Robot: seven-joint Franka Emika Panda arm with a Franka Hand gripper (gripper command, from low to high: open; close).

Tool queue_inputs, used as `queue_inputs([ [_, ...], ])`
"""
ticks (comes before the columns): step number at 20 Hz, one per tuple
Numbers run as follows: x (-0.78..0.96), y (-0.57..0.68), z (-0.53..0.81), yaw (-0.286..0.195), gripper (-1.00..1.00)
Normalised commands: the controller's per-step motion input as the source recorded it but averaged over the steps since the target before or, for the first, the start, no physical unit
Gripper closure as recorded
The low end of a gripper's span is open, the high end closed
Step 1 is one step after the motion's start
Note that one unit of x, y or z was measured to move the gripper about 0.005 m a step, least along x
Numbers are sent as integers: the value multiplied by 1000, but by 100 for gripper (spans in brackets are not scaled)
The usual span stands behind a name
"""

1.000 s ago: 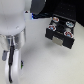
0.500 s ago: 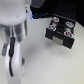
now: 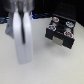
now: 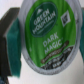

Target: Open the kcup holder, insert the kcup into the holder, and close the kcup holder

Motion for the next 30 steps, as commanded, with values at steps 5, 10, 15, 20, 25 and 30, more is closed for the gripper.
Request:
queue_inputs([
  [5, 54, 620, 663, 26, 100],
  [10, 111, 590, 635, 28, 100],
  [15, 27, 615, 434, 24, 100],
  [20, 49, 657, 326, 19, 100],
  [25, 70, 645, 166, 30, 100],
  [30, 42, 627, 30, 49, 100],
])
